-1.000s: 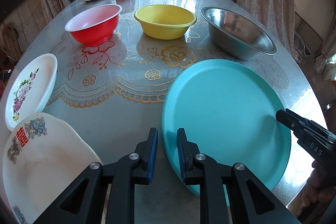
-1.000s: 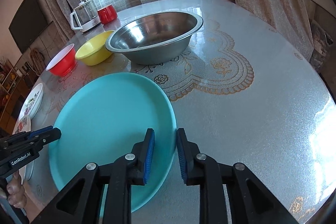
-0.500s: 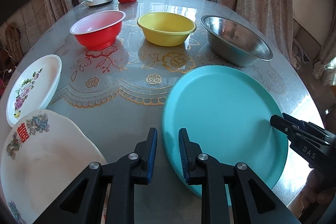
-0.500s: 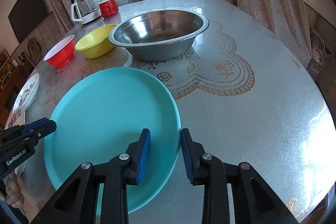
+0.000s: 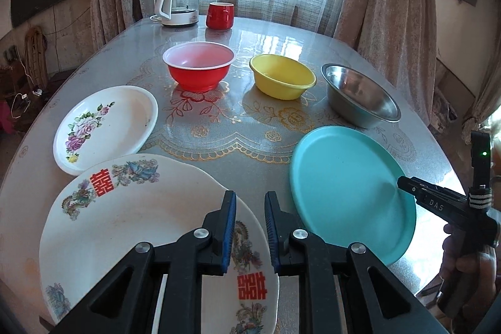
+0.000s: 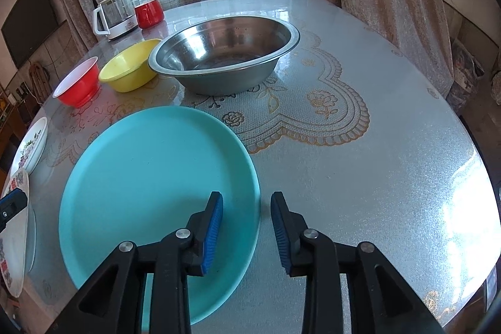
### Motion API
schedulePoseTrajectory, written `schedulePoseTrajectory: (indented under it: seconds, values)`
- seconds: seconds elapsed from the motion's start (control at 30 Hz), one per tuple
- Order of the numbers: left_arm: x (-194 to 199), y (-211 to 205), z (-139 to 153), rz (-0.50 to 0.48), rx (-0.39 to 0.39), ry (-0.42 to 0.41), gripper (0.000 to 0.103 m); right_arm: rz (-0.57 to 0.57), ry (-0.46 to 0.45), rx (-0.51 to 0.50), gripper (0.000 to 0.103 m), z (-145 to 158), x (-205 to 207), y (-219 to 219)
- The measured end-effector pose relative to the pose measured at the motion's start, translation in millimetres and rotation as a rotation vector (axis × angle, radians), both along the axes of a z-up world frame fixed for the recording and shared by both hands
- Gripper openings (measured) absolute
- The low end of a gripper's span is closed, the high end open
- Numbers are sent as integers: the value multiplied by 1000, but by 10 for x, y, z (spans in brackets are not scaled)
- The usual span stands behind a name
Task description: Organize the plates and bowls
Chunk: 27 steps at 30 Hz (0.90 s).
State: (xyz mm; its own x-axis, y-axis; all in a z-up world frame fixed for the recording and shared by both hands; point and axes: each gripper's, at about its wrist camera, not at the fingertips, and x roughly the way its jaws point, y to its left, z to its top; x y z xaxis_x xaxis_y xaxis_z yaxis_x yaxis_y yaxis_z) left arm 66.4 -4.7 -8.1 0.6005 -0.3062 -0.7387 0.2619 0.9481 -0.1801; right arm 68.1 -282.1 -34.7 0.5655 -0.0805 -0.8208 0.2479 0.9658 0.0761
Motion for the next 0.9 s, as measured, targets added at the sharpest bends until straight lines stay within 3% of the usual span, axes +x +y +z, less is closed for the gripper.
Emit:
schedulePoseTrajectory:
  seconds: [0.17, 0.3, 0.6, 0.77, 0.9]
  values:
    - [-29, 354, 143, 83, -10, -50, 19, -37, -45, -55, 32, 130, 3, 17]
    - [-33, 743, 111, 178, -11, -49, 19, -4, -95, -52, 33, 286, 18, 109]
    - [-189, 1596, -35, 391, -23, -31, 19, 206, -63, 88, 34, 246, 202, 612]
    - [-231, 1900, -130, 453, -45, -12, 19, 343, -44, 130, 35, 231, 292, 1042]
    - [-207, 1987, -180, 465, -84, 1, 19, 450, 2, 231, 35, 188, 423, 1369]
